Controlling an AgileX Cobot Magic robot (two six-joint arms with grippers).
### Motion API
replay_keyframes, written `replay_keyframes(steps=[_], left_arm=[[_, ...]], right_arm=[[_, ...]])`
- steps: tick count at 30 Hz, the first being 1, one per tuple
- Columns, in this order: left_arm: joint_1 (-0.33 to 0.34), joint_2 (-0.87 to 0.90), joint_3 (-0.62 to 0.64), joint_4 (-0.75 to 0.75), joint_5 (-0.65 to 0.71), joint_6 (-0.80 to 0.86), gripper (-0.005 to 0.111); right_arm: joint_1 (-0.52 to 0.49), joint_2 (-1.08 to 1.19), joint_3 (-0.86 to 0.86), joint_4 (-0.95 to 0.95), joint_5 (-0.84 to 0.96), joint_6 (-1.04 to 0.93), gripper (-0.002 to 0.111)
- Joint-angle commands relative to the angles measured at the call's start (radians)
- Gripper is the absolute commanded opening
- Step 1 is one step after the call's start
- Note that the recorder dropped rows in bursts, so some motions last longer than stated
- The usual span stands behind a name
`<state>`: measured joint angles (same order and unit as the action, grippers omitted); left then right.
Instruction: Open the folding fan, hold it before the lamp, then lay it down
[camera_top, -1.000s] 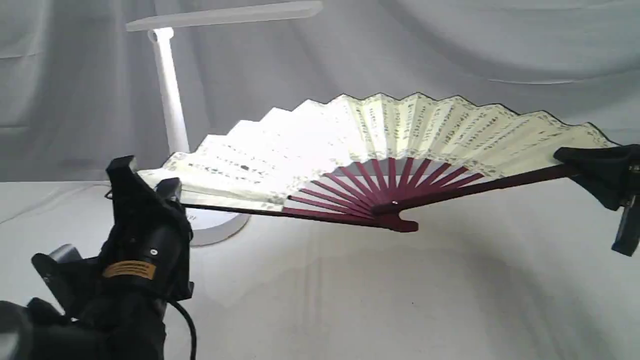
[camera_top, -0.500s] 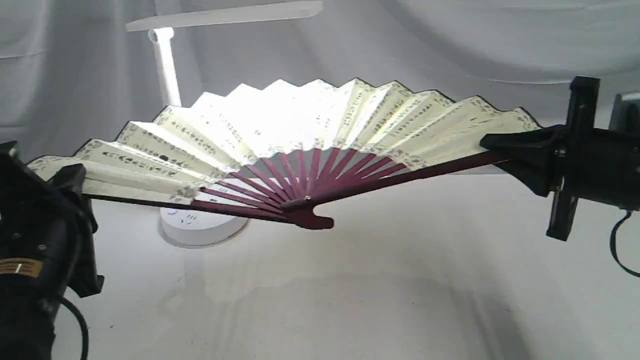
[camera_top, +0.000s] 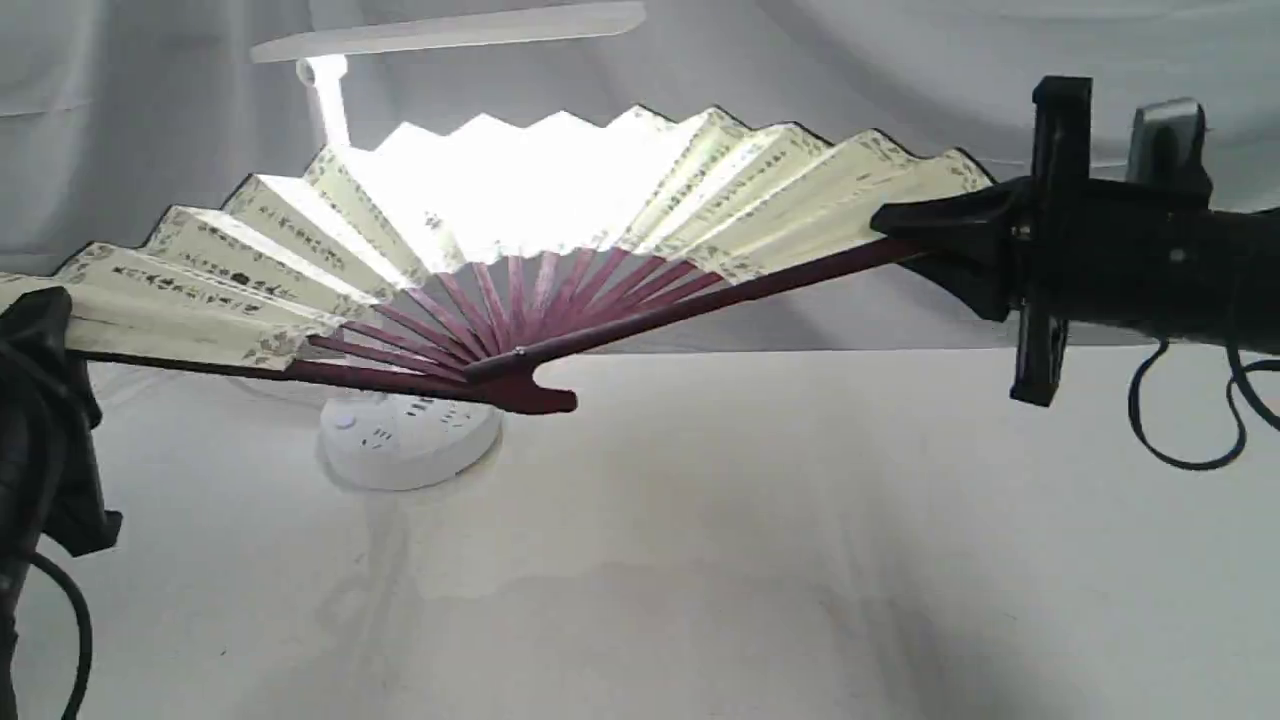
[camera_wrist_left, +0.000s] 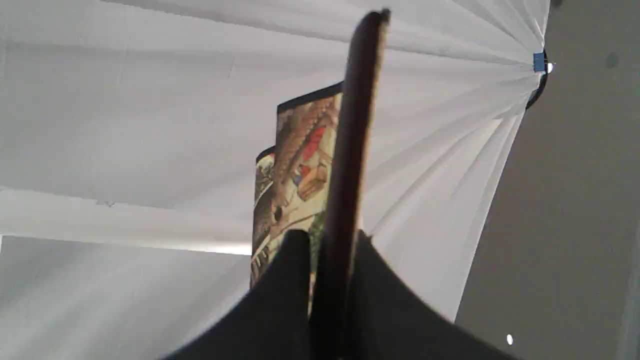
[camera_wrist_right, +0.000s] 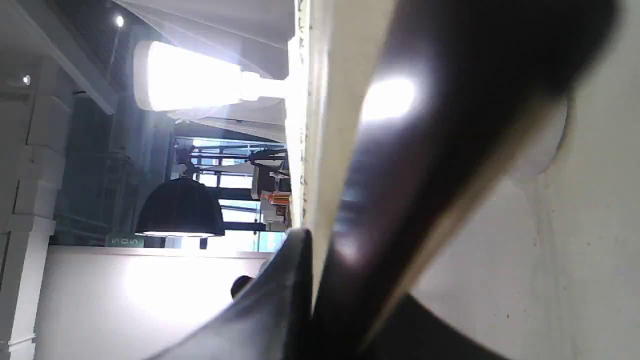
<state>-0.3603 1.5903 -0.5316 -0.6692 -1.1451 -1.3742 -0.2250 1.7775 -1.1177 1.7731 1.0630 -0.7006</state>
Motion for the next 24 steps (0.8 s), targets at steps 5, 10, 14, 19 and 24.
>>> replay_keyframes(steps=[5, 10, 14, 19, 24], left_arm=[[0.042, -0.02, -0.014, -0.052, -0.066, -0.059, 0.0], [0.042, -0.02, -0.083, -0.045, -0.053, -0.053, 0.0], [0.042, -0.02, -0.104, -0.045, -0.027, -0.053, 0.0], [0.049, -0.02, -0.106, -0.057, 0.002, -0.053, 0.0], [0.091, -0.02, -0.107, -0.028, 0.012, -0.062, 0.0]], right_arm=[[0.015, -0.007, -0.063, -0.029, -0.086, -0.023, 0.0], [0.017, -0.007, -0.07, -0.029, -0.093, -0.003, 0.0], [0.017, -0.007, -0.07, -0.029, -0.09, 0.012, 0.0], [0.017, -0.007, -0.07, -0.029, -0.09, 0.037, 0.0], [0.017, -0.007, -0.07, -0.029, -0.097, 0.056, 0.0]])
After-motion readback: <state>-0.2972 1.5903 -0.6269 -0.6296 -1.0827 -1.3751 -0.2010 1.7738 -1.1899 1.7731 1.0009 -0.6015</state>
